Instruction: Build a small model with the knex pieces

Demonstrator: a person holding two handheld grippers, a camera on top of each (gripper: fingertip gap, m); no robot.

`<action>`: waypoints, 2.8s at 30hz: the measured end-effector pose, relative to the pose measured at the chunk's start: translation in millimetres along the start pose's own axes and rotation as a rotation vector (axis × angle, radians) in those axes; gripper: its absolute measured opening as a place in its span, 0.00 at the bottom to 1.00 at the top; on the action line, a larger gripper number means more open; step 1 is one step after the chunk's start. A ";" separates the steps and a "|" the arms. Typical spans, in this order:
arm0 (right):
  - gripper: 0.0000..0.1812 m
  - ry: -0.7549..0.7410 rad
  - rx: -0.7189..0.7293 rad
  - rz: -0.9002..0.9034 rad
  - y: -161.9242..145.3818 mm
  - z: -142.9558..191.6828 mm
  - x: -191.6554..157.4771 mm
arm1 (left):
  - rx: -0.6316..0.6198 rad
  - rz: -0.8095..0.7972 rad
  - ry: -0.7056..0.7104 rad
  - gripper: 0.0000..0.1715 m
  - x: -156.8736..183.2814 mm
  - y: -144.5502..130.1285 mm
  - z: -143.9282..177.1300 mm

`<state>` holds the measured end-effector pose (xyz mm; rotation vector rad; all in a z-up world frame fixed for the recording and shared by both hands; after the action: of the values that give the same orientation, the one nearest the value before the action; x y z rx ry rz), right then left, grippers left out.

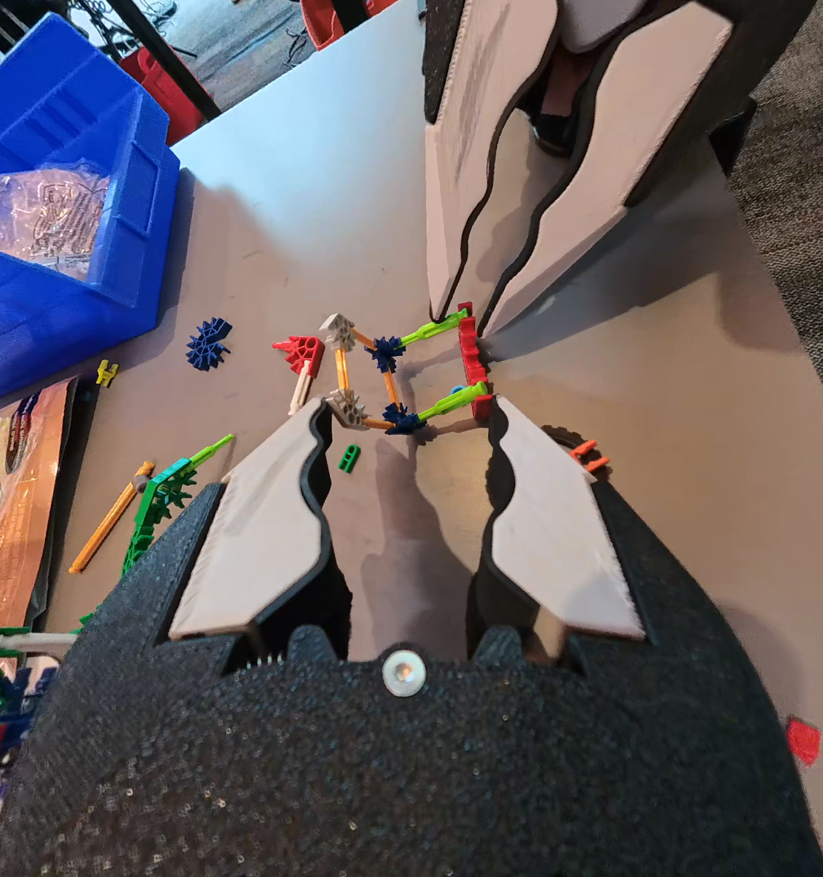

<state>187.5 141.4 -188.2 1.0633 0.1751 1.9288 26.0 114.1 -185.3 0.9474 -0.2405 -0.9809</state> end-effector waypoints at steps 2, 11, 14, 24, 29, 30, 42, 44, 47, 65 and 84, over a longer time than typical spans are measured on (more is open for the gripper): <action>0.06 0.011 0.008 -0.012 -0.8 0.3 2.6 | -0.005 -0.005 -0.002 0.38 -2.9 -0.5 -0.3; 0.05 -0.035 -0.012 0.031 -2.9 -3.7 7.3 | -0.002 0.059 -0.046 0.38 -16.9 -0.2 -5.2; 0.04 -0.077 -0.026 0.081 -3.4 -4.0 3.7 | -0.003 0.074 -0.057 0.38 -20.5 -0.9 -5.5; 0.02 -0.082 -0.067 0.121 -0.5 -6.5 4.7 | 0.010 0.111 -0.078 0.36 -23.6 -3.7 -6.3; 0.02 -0.025 -0.059 0.063 -0.8 -6.9 10.8 | 0.013 0.119 -0.075 0.38 -24.3 -5.0 -6.4; 0.02 -0.016 -0.066 0.060 -0.5 -7.1 12.1 | 0.010 0.117 -0.068 0.38 -24.3 -5.6 -6.6; 0.00 0.010 -0.057 -0.036 -10.3 3.3 23.2 | -0.014 0.093 -0.035 0.30 -21.9 -8.8 -12.1; 0.03 -0.049 -0.077 -0.124 -20.1 11.2 37.2 | -0.024 0.085 -0.009 0.30 -23.5 -7.1 -12.1; 0.16 -0.203 -0.139 -0.359 -38.9 15.1 62.8 | -0.036 0.103 0.029 0.31 -25.4 -3.1 -12.2; 0.19 -0.260 -0.223 -0.568 -79.6 -3.4 102.9 | -0.143 0.194 0.041 0.27 -36.4 7.5 -39.7; 0.02 0.020 -0.139 -0.563 -56.9 -26.4 71.5 | -0.110 0.087 -0.111 0.10 3.2 13.8 -37.5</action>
<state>188.3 236.5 -189.4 0.7955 0.3112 1.4202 57.3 135.9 -197.6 0.7774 -0.3157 -0.9584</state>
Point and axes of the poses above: each gripper's, where its closed fingertips meet, z back along the fingers, y out of its top, x = y × z across the jaws, the point moved 10 cm from there along z, back along the fingers, and after that the axes turned 12 degrees about z, right-handed, at the moved point
